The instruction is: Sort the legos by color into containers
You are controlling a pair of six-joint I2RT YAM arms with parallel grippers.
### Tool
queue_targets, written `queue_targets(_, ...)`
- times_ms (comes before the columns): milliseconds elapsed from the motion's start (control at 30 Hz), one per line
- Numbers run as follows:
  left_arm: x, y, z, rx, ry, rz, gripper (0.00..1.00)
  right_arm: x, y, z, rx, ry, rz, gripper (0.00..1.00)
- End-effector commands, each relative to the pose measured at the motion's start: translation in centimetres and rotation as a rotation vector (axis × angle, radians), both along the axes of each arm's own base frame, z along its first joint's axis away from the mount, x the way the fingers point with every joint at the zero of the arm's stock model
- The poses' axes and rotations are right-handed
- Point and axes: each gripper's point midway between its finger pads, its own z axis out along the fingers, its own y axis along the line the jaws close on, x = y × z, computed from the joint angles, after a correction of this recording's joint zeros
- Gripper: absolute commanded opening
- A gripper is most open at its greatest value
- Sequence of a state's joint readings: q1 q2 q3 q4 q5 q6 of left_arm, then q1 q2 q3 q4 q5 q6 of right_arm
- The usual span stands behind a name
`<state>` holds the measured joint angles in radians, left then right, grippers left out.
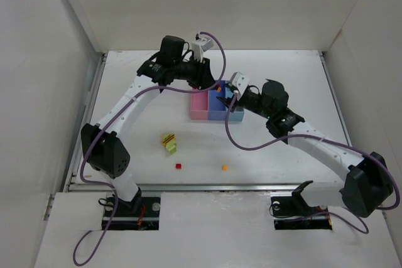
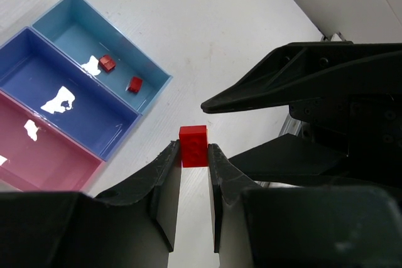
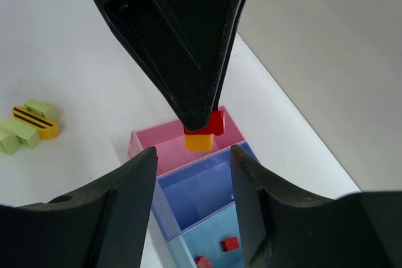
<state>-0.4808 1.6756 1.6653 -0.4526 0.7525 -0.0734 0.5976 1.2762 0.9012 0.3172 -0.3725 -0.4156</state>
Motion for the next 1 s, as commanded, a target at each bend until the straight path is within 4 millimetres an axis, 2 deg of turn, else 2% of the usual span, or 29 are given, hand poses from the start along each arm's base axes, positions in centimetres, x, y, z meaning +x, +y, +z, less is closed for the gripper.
queue_targets(0,-0.2,0.0,3.3,-0.056,-0.071,-0.012,0.00,0.3,0.1,3.2,0.044,-0.089,-0.019,0.55)
queue_targets(67,-0.2,0.1,3.0,-0.052,-0.063,-0.012,0.00,0.6,0.4,2.4,0.033,-0.075,-0.019,0.53)
queue_targets(100,-0.2,0.0,3.0,-0.055,-0.054,-0.008,0.00,0.7,0.4,2.9,0.039,-0.083,-0.019,0.51)
queue_targets(300,-0.3,-0.1,3.2,-0.067,-0.052,-0.014,0.00,1.6,0.8,2.4,0.030,-0.071,-0.029,0.47)
queue_targets(333,-0.5,-0.2,3.3,-0.074,-0.042,-0.019,0.00,1.6,0.8,3.0,0.036,-0.079,-0.030,0.47)
queue_targets(433,-0.5,-0.2,3.3,-0.074,-0.041,-0.019,0.00,1.8,0.9,2.6,0.031,-0.072,-0.029,0.47)
queue_targets(533,-0.5,-0.2,2.7,-0.072,-0.024,-0.015,0.00,1.8,0.9,3.0,0.036,-0.080,-0.030,0.47)
queue_targets(700,-0.6,-0.2,2.3,-0.067,-0.014,-0.015,0.00,2.0,1.2,3.5,0.042,-0.087,-0.020,0.44)
queue_targets(833,-0.5,-0.1,1.8,-0.061,0.000,-0.003,0.00,2.1,1.6,3.2,0.043,-0.071,-0.011,0.37)
queue_targets(967,-0.4,0.0,1.8,-0.057,-0.003,0.005,0.00,2.1,2.0,3.1,0.048,-0.060,0.008,0.20)
